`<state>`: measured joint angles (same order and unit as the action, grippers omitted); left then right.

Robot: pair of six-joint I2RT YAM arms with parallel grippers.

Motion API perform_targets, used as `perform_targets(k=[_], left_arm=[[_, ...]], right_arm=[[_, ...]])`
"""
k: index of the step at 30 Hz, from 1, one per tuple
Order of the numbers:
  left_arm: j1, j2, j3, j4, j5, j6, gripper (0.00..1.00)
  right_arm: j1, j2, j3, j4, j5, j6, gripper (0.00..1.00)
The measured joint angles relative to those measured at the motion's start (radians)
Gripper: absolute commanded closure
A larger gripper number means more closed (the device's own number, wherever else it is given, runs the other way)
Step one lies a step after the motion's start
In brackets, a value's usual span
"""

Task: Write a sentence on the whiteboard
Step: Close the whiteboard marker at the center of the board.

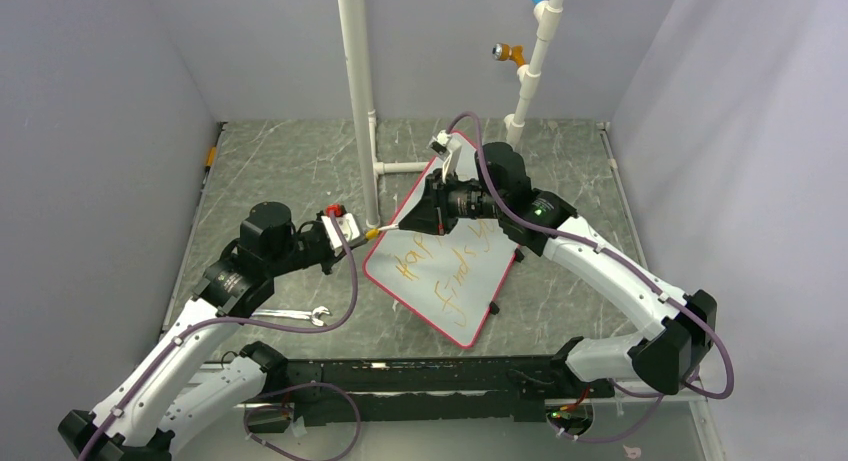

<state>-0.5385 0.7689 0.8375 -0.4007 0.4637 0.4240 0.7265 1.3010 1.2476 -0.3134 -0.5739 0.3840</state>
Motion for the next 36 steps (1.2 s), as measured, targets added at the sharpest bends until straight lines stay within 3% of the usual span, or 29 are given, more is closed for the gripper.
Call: perform_targets(k=[18, 36], left_arm=[[0.0, 0.001, 0.0, -0.022, -0.013, -0.001, 1.0], [0.009, 0.001, -0.006, -0.048, -0.068, -0.001, 1.0]], right_arm=[[0.01, 0.019, 0.0, 0.007, 0.003, -0.001, 1.0], [0.031, 0.128, 0.119, -0.061, 0.013, -0.053, 1.0]])
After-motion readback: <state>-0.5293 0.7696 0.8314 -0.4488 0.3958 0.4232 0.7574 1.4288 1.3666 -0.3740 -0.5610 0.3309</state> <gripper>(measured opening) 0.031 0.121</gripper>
